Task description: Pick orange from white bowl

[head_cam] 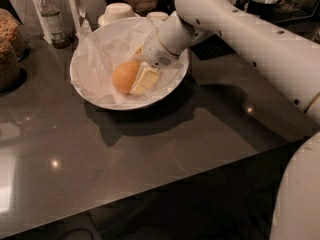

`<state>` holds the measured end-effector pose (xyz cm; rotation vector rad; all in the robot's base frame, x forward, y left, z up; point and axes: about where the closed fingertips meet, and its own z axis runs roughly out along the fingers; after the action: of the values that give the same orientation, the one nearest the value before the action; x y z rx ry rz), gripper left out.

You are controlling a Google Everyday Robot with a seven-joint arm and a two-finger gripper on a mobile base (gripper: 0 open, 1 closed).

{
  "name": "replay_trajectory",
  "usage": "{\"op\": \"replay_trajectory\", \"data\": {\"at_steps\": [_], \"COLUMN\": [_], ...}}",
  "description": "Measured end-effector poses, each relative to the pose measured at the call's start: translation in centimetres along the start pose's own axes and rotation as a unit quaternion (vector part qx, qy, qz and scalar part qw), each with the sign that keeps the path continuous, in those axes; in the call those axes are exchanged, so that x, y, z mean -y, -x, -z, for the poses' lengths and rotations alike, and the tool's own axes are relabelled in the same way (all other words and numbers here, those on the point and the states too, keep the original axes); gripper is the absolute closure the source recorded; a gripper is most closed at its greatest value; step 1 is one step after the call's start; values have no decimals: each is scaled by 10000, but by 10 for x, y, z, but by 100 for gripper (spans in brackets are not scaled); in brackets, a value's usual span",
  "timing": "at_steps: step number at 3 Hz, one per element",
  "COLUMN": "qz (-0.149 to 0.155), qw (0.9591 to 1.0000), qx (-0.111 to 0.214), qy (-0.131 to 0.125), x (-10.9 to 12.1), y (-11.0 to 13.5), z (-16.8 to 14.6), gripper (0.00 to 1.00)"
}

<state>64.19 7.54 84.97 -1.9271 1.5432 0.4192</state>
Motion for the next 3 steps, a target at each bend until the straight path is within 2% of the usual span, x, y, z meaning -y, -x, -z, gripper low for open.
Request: {"op": "replay_trajectory", "data": {"at_steps": [1,2,3], "qz": [294,516,527], "qw": [9987,9968,9967], "qx": [-262,-399,-464], "qy": [-315,-467,-409], "x": [6,11,12], "y": [18,31,30], "z": [20,32,29], "gripper": [29,26,25]}}
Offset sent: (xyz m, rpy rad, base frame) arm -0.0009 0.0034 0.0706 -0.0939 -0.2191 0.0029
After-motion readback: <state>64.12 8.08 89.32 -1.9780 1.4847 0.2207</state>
